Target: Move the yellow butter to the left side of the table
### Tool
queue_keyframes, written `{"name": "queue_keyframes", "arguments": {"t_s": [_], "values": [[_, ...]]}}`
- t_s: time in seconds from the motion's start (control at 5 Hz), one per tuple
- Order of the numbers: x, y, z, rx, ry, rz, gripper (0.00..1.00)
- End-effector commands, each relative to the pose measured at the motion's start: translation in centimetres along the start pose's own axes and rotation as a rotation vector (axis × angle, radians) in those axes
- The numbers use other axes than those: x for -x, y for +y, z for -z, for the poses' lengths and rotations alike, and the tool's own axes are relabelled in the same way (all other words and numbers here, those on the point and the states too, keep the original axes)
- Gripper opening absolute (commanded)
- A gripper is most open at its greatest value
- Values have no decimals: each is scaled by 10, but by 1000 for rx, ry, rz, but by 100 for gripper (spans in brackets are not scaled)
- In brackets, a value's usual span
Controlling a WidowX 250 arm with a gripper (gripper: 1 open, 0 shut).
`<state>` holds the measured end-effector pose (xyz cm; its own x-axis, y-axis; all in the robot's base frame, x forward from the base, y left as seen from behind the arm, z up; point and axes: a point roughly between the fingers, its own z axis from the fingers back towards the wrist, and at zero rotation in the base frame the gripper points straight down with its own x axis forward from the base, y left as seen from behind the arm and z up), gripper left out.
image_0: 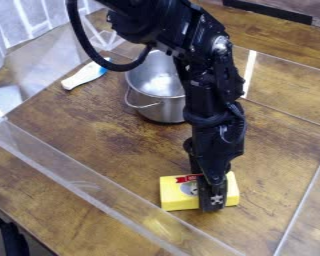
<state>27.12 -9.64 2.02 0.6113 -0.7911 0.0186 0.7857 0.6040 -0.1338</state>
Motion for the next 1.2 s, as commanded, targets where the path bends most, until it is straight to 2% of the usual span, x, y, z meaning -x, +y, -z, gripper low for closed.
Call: {"name": "queue_keyframes", "arguments": {"t_s": [0.0, 0.4, 0.6, 1.0], "values": [[2, -9, 5, 42, 65, -23, 0], [0, 0, 6, 45, 57, -175, 0], [5, -2, 2, 45, 64, -176, 0], [28, 12, 1, 64, 81, -207, 0]]}}
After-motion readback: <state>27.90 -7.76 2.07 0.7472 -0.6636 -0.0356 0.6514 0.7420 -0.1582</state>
